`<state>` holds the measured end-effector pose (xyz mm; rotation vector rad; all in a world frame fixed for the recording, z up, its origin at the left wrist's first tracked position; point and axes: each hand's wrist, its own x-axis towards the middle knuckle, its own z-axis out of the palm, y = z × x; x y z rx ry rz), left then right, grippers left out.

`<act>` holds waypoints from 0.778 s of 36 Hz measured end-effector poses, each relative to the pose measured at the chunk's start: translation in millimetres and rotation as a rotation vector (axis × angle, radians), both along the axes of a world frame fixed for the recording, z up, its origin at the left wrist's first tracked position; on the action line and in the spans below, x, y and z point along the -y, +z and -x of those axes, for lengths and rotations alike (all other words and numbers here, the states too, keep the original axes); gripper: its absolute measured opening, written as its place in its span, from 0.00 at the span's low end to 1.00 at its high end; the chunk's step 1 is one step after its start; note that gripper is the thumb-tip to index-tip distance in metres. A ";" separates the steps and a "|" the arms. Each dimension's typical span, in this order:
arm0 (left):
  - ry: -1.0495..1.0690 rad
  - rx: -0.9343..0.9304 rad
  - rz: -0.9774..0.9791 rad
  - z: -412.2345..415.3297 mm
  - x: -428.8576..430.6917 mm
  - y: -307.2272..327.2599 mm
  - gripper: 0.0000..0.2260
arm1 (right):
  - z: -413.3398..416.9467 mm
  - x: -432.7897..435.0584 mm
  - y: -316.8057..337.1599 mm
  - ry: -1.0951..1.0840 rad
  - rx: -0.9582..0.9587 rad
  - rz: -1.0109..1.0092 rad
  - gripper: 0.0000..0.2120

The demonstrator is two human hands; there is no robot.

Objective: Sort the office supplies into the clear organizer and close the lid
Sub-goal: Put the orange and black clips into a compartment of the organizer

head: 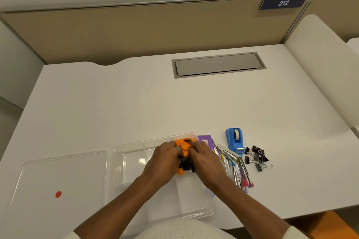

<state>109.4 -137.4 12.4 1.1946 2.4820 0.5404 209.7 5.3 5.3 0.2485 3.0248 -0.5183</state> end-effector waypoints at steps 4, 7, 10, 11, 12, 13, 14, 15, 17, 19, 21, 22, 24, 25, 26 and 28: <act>-0.059 -0.039 0.090 -4.8 -1.9 -14.6 0.10 | 7.5 -2.1 -11.5 0.044 0.088 -0.009 0.12; 0.010 -0.049 0.131 -5.0 -7.3 -18.8 0.09 | 11.6 -5.8 -7.8 0.075 0.124 0.017 0.11; 0.002 -0.022 0.157 -1.6 -10.2 -16.1 0.11 | 12.6 -15.8 4.7 0.114 0.165 0.084 0.12; -0.020 -0.015 0.157 0.2 -10.4 -13.6 0.11 | 12.2 -20.3 10.5 0.129 0.168 0.088 0.13; -0.039 -0.005 0.160 2.3 -9.6 -10.4 0.10 | 11.5 -25.1 16.2 0.138 0.164 0.091 0.15; -0.052 0.008 0.167 4.6 -8.5 -6.3 0.10 | 10.1 -30.3 21.9 0.139 0.156 0.098 0.17; -0.057 0.020 0.175 6.7 -7.2 -1.2 0.09 | 8.5 -35.7 27.4 0.134 0.148 0.107 0.18; -0.049 0.023 0.177 9.2 -5.6 4.8 0.09 | 6.8 -40.8 32.8 0.128 0.137 0.120 0.19; -0.009 0.019 0.162 14.5 -1.3 13.7 0.10 | 2.8 -48.4 38.3 0.113 0.102 0.179 0.20; 0.020 0.014 0.131 17.5 4.0 17.7 0.13 | -1.2 -51.8 36.3 0.125 0.091 0.243 0.23; 0.018 0.020 0.092 18.0 7.3 17.2 0.16 | -3.3 -50.9 29.1 0.162 0.095 0.230 0.26; 0.009 0.030 0.075 18.0 8.5 14.9 0.19 | -3.5 -49.3 24.3 0.182 0.087 0.196 0.26; -0.025 0.037 0.079 18.4 8.9 7.4 0.25 | -2.3 -46.2 14.3 0.216 0.062 0.124 0.27; -0.044 0.028 0.095 18.0 8.1 3.9 0.26 | -1.3 -45.0 9.9 0.233 0.057 0.087 0.27; -0.065 0.012 0.111 17.3 7.4 0.6 0.26 | 0.2 -43.6 6.4 0.250 0.057 0.054 0.26; -0.113 -0.032 0.134 14.7 5.0 -6.2 0.24 | 2.3 -39.6 1.4 0.287 0.045 -0.005 0.23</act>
